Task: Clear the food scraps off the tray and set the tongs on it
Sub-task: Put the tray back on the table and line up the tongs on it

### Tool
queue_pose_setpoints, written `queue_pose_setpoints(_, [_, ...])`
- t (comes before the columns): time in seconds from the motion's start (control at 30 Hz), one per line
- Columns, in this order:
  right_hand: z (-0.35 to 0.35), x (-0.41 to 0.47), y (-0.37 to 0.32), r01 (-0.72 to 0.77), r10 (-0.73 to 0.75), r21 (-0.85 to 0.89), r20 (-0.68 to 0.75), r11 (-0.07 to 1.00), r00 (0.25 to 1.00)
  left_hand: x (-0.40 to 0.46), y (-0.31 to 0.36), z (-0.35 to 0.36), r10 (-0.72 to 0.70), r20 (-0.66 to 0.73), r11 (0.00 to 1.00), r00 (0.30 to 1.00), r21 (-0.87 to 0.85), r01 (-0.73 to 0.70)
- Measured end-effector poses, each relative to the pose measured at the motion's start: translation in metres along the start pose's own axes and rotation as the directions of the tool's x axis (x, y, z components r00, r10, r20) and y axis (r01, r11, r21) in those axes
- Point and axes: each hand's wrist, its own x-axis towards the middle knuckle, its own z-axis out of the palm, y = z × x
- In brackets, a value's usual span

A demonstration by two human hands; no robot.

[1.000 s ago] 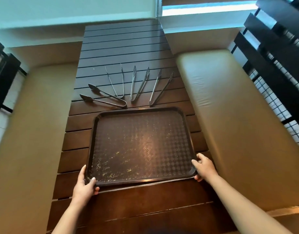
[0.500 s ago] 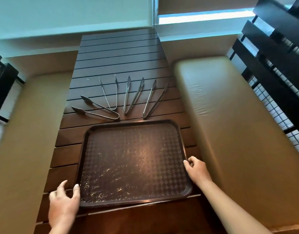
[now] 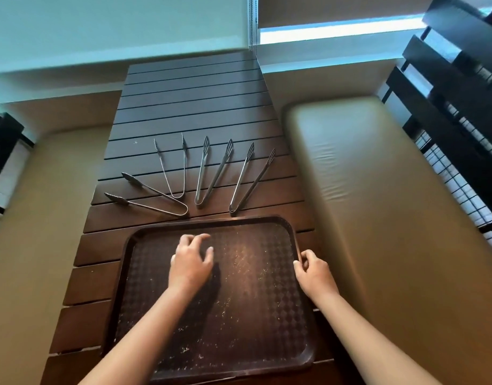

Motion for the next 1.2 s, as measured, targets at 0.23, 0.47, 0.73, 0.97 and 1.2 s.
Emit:
queue_pose_setpoints(0.23, [-0.006, 0.030, -0.013, 0.026, -0.026, -0.007, 0.026, 1.000, 0.999, 0.074, 0.056, 0.036, 0.102, 0.089, 0.993, 0.991, 0.049, -0.107])
queue_pose_setpoints(0.47, [-0.010, 0.059, -0.026, 0.058, -0.058, 0.004, 0.051, 0.998, 0.997, 0.124, 0.087, 0.060, 0.009, 0.139, 0.993, 0.990, 0.113, -0.025])
queue_pose_setpoints(0.73, [-0.011, 0.082, -0.026, 0.105, -0.104, -0.003, 0.091, 0.994, 0.990, 0.152, 0.100, 0.077, -0.088, 0.162, 0.986, 0.983, 0.156, 0.063])
queue_pose_setpoints(0.97, [-0.013, 0.082, -0.024, 0.098, -0.098, 0.000, 0.079, 0.995, 0.992, 0.149, 0.108, 0.079, -0.061, 0.159, 0.997, 0.985, 0.056, 0.053])
queue_pose_setpoints(1.2, [-0.014, 0.067, -0.029, -0.020, 0.020, -0.006, 0.023, 1.000, 1.000, 0.107, 0.104, 0.051, 0.124, 0.100, 0.992, 0.987, -0.017, -0.123])
